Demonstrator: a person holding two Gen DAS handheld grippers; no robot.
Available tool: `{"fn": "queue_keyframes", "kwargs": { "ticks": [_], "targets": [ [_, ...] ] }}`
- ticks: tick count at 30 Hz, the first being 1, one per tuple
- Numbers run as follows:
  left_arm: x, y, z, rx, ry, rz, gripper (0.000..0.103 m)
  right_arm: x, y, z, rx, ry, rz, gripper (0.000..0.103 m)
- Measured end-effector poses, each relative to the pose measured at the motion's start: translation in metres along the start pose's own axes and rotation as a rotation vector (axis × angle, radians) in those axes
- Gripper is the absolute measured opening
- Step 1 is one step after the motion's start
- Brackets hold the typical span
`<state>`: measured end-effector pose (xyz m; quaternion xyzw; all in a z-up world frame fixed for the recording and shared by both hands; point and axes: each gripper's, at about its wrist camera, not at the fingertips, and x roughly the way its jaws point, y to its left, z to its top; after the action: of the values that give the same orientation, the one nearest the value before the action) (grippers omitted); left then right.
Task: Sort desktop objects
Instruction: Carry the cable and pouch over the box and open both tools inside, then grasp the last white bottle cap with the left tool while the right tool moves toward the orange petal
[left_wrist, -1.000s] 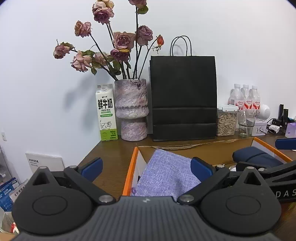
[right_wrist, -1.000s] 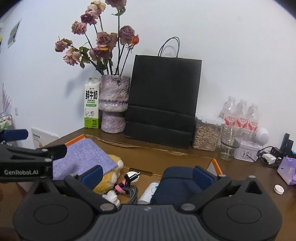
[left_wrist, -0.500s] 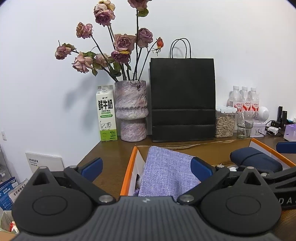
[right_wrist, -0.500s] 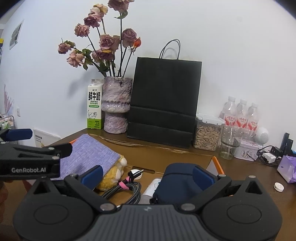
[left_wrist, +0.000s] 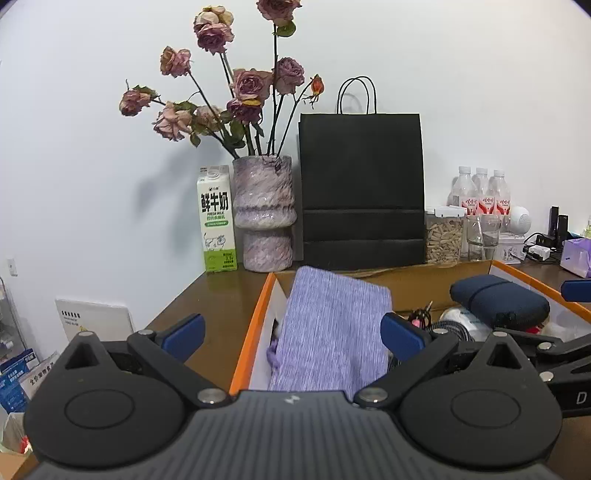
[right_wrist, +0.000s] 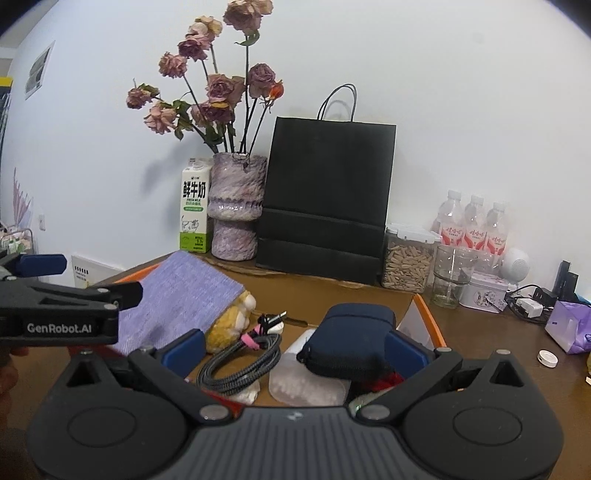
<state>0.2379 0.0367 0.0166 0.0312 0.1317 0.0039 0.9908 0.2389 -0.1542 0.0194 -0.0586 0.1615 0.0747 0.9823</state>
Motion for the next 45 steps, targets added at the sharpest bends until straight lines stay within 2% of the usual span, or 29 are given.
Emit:
{"fn": "queue_keyframes", "kwargs": {
  "ticks": [11, 14, 18, 22, 26, 31, 36, 39, 41, 43, 45],
  "targets": [
    [-0.019, -0.003, -0.014, 0.013, 0.007, 0.001, 0.103, -0.021, 0.002, -0.025, -0.020, 0.045, 0.009, 0.103],
    [-0.024, -0.005, -0.018, 0.015, 0.013, -0.002, 0.103, -0.028, 0.007, -0.030, -0.050, 0.034, -0.007, 0.103],
    [-0.033, -0.007, -0.023, 0.013, 0.012, -0.010, 0.103, -0.036, 0.008, -0.037, -0.039, 0.037, 0.017, 0.103],
    [-0.038, -0.010, -0.028, 0.016, 0.036, -0.016, 0.103, -0.045, 0.008, -0.040, -0.037, 0.028, 0.019, 0.103],
    [-0.043, -0.011, -0.032, 0.001, 0.059, -0.025, 0.103, -0.046, 0.008, -0.042, -0.030, 0.056, 0.040, 0.103],
    [-0.044, -0.009, -0.035, -0.007, 0.131, -0.039, 0.103, -0.046, 0.005, -0.046, 0.015, 0.122, 0.073, 0.103],
    [-0.038, -0.011, -0.041, 0.010, 0.238, -0.073, 0.102, -0.038, 0.000, -0.053, 0.075, 0.225, 0.091, 0.103],
    [-0.033, -0.010, -0.043, 0.005, 0.278, -0.083, 0.094, -0.032, -0.001, -0.056, 0.084, 0.273, 0.086, 0.103],
    [-0.027, -0.009, -0.045, -0.011, 0.311, -0.091, 0.083, -0.027, -0.002, -0.058, 0.089, 0.309, 0.084, 0.103],
    [-0.021, -0.006, -0.046, -0.027, 0.343, -0.099, 0.080, -0.020, -0.003, -0.061, 0.097, 0.354, 0.082, 0.103],
    [-0.017, -0.005, -0.047, -0.033, 0.359, -0.112, 0.077, -0.019, 0.000, -0.061, 0.084, 0.364, 0.068, 0.103]
  ]
}}
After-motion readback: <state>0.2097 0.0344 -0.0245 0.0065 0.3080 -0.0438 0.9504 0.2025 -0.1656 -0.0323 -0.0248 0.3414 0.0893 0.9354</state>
